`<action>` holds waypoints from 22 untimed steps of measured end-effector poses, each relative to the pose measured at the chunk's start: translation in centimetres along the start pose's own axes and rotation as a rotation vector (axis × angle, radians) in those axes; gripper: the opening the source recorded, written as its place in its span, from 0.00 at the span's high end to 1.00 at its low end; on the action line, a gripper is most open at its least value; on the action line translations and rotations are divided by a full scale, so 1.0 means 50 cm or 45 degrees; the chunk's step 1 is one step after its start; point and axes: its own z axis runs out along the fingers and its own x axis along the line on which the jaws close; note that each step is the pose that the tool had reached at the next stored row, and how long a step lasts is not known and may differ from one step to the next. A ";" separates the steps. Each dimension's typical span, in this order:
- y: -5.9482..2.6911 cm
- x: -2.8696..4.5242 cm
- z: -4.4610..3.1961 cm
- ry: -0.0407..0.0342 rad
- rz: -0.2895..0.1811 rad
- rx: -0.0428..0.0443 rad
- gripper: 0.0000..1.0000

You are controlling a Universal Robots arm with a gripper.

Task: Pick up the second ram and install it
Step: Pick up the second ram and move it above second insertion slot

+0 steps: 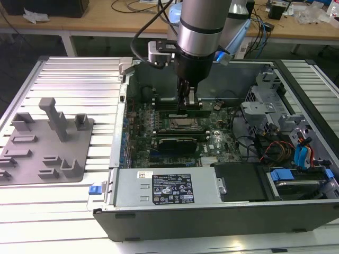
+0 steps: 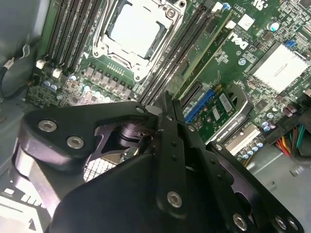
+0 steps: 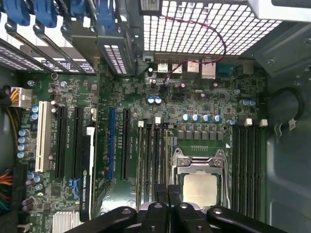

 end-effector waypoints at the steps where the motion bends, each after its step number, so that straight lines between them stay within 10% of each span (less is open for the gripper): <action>1: 0.000 0.000 0.003 0.0000 0.001 0.000 0.91; 8: 0.004 0.000 0.015 0.0039 0.002 0.000 0.91; 12: 0.004 0.000 0.018 0.0279 0.003 0.000 0.91; 22: 0.006 0.001 0.032 0.0282 0.017 0.022 0.91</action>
